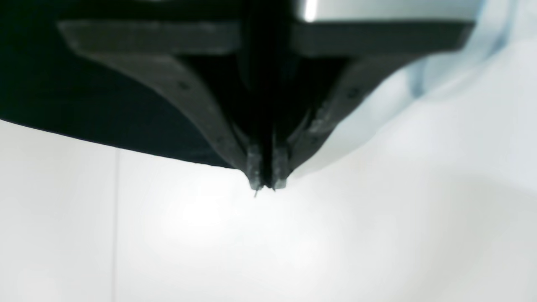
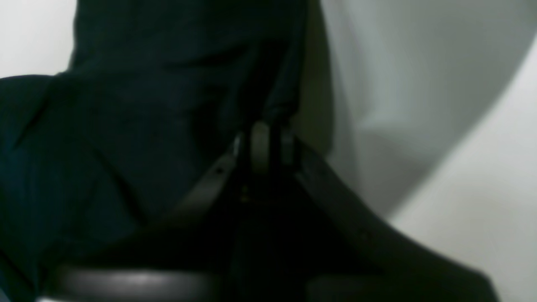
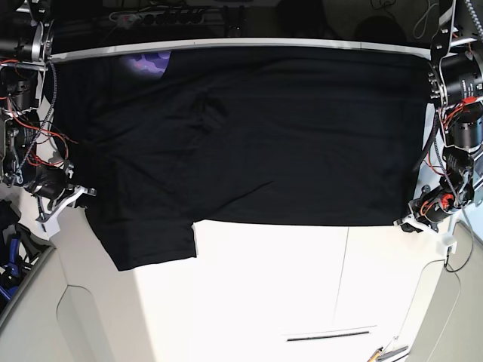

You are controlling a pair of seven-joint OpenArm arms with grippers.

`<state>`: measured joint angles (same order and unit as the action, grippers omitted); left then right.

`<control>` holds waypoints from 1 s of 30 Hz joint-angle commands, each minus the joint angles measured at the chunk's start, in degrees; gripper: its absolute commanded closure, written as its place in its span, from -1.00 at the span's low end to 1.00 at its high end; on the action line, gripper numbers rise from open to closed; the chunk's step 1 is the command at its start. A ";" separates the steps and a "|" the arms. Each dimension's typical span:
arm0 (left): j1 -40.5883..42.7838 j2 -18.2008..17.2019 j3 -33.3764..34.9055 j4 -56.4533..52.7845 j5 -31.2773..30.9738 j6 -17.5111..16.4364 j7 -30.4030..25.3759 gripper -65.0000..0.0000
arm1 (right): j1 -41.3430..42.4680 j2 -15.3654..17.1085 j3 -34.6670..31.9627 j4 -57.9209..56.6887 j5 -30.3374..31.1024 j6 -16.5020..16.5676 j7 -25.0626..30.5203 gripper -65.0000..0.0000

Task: Fold the T-shirt properly
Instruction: 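Grasp the hem corners and fold the hem up onto the folded edge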

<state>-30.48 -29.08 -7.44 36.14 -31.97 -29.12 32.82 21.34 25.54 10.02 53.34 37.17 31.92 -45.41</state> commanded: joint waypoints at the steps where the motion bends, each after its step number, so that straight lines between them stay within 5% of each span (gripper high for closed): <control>1: -1.86 -1.79 -0.13 1.77 -1.60 -1.36 -0.63 1.00 | 1.79 1.11 0.98 3.41 1.36 0.44 0.50 1.00; 14: 2.54 -7.30 -5.53 9.92 -18.73 -10.88 16.31 1.00 | 1.62 1.16 1.84 19.28 3.43 0.44 -15.72 1.00; 21: 11.02 -8.26 -16.20 16.55 -27.52 -10.88 24.11 1.00 | 1.62 1.44 6.32 19.58 8.09 1.44 -20.79 1.00; 30: 20.09 -8.24 -19.63 25.57 -28.94 -10.88 24.41 1.00 | -4.31 1.25 11.61 24.85 16.85 3.13 -23.54 1.00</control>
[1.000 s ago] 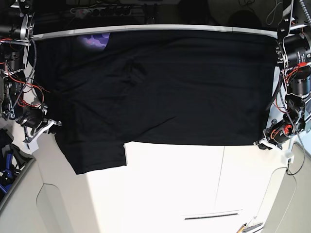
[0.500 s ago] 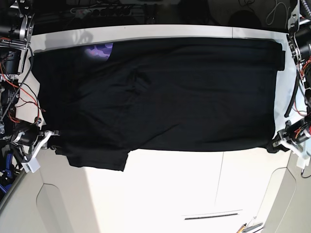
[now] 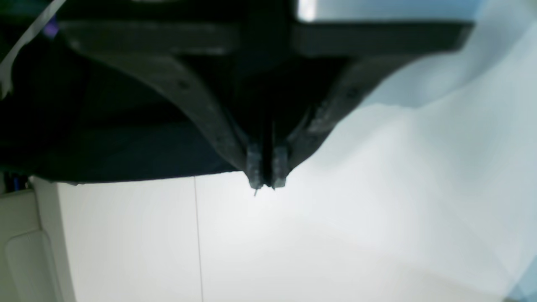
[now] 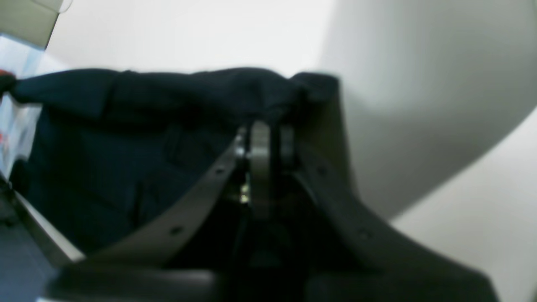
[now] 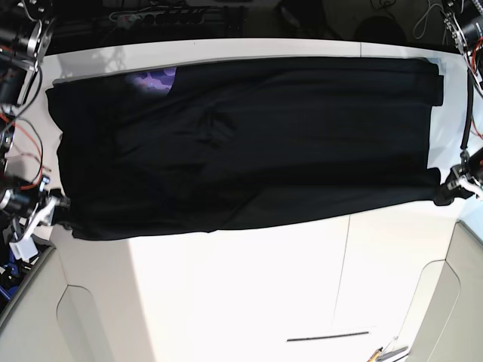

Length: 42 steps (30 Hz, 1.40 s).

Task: Fold the T-shirt properly
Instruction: 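Grasp the hem corners and fold the hem up onto the folded edge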

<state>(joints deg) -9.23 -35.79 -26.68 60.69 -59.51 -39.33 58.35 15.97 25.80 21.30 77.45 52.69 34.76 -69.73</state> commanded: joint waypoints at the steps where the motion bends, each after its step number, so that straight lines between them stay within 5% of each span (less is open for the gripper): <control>1: -1.01 -1.53 -0.39 1.49 -1.86 -0.67 -1.09 1.00 | -0.92 0.96 0.33 2.99 1.33 0.48 1.42 1.00; 12: 2.56 -1.53 -0.42 8.61 -7.56 -0.67 5.20 1.00 | -18.05 1.05 8.92 22.01 -1.03 0.55 3.67 1.00; 26: 16.00 -1.53 -9.05 13.55 -7.58 -0.67 6.82 1.00 | -29.51 1.14 14.34 22.67 0.92 -0.07 -0.44 1.00; 42: 21.79 -1.53 -9.40 13.55 -11.93 -0.67 12.20 1.00 | -32.83 1.14 17.53 22.64 -2.60 -0.50 -2.73 1.00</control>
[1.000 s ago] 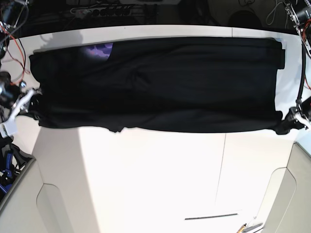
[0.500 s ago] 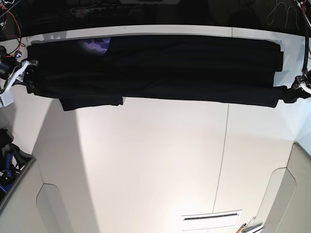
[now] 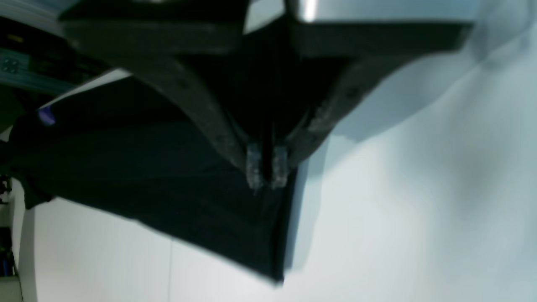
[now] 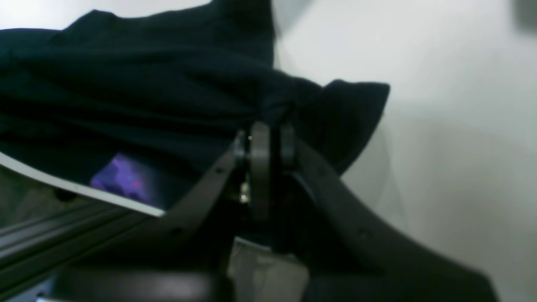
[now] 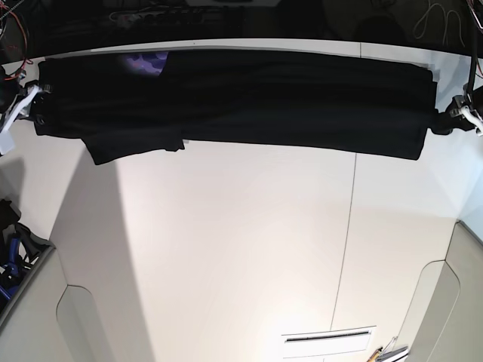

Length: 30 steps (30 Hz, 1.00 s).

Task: Fold the T-shirt properly
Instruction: 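Grasp the hem corners and fold the hem up onto the folded edge, then grasp the shirt end near the right gripper and lift it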

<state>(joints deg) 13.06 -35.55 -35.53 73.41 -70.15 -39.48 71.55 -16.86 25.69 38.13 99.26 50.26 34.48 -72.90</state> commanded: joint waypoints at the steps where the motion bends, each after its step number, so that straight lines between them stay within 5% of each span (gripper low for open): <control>1: -0.28 -1.77 -0.55 0.83 -1.44 -0.52 -1.01 1.00 | -0.37 1.20 0.70 0.81 -0.17 -0.22 0.39 1.00; 9: -0.52 -1.75 -0.55 0.83 -2.14 -0.52 -1.66 1.00 | -1.11 0.94 0.70 0.70 -0.39 -0.20 0.61 1.00; 10: -0.52 -1.75 -0.55 0.83 -2.27 -0.52 -1.66 0.83 | -1.11 0.94 0.70 0.70 -0.37 -0.22 0.61 1.00; 12: -0.52 -1.77 -0.55 0.83 -2.56 -0.52 -1.66 0.48 | -1.11 0.94 0.70 0.70 -0.22 -0.20 0.66 0.52; 14: -0.52 -1.77 -0.55 0.83 -2.54 -0.52 -1.66 0.37 | -1.09 0.96 0.72 0.70 0.13 -0.22 0.66 0.30; 24: -0.55 -1.79 -0.55 0.87 -3.80 -0.52 -1.66 0.37 | 1.95 0.96 4.00 7.78 2.43 -0.20 1.79 0.29; 30: -0.55 -1.79 -0.55 0.90 -4.24 -0.52 -1.70 0.37 | 7.98 0.92 0.98 7.17 -4.39 -0.22 7.96 0.28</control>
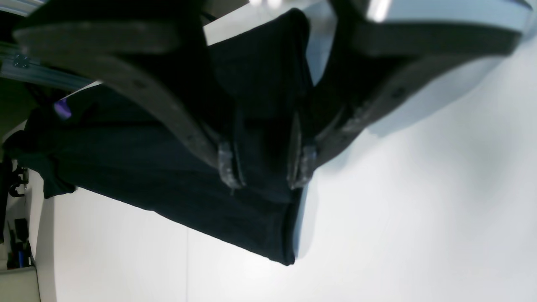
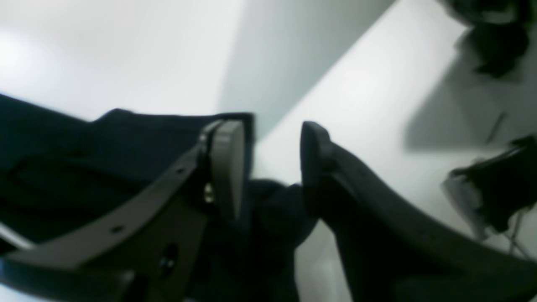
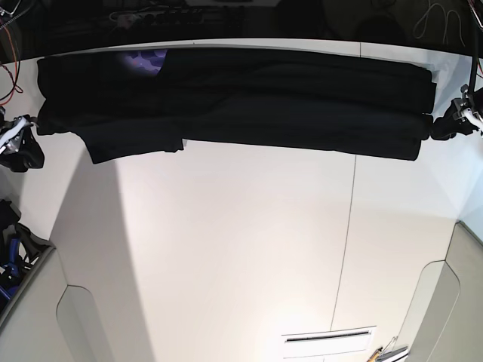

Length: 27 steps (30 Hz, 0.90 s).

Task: Fold the T-shirt properly
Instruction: 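Grasp the shirt end near the right gripper and lift it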

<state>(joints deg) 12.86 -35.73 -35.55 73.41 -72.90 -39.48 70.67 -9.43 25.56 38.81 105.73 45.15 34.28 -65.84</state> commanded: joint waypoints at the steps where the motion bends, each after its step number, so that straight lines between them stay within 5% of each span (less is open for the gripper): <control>1: -0.35 -1.62 -0.52 0.90 -1.51 -0.52 -0.87 0.37 | 1.20 1.05 -1.01 -0.26 -0.72 -0.09 1.92 0.25; 7: -0.37 -1.60 -0.52 0.90 -2.40 -0.52 -1.03 0.37 | 4.28 1.05 -11.93 -11.13 -6.32 -2.01 7.41 0.01; 12: -0.48 -1.60 -0.52 0.90 -2.51 -0.52 -1.01 0.37 | 9.22 0.87 -19.89 -22.69 -9.60 -3.06 8.68 0.01; 20: -0.48 -1.57 -0.52 0.90 -2.60 -0.52 -1.05 0.37 | 15.37 -0.92 -22.82 -30.91 -9.75 -3.04 8.68 0.04; 22: -0.46 -1.57 -0.52 0.90 -2.60 -0.52 -1.03 0.37 | 15.91 -1.55 -22.82 -30.88 -9.44 -3.02 6.84 0.37; 24: -0.48 -1.57 -0.52 0.90 -2.56 -0.52 -1.03 0.37 | 16.06 -1.79 -22.82 -30.88 -7.61 -2.99 4.44 0.97; 27: -0.48 -1.57 -0.52 0.90 -2.56 -0.52 -1.05 0.37 | 16.06 -1.77 -22.82 -30.53 -3.98 -2.97 2.56 1.00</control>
<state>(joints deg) 12.84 -35.73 -35.55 73.41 -74.04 -39.48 70.46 5.72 22.79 15.73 74.24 40.34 31.27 -63.66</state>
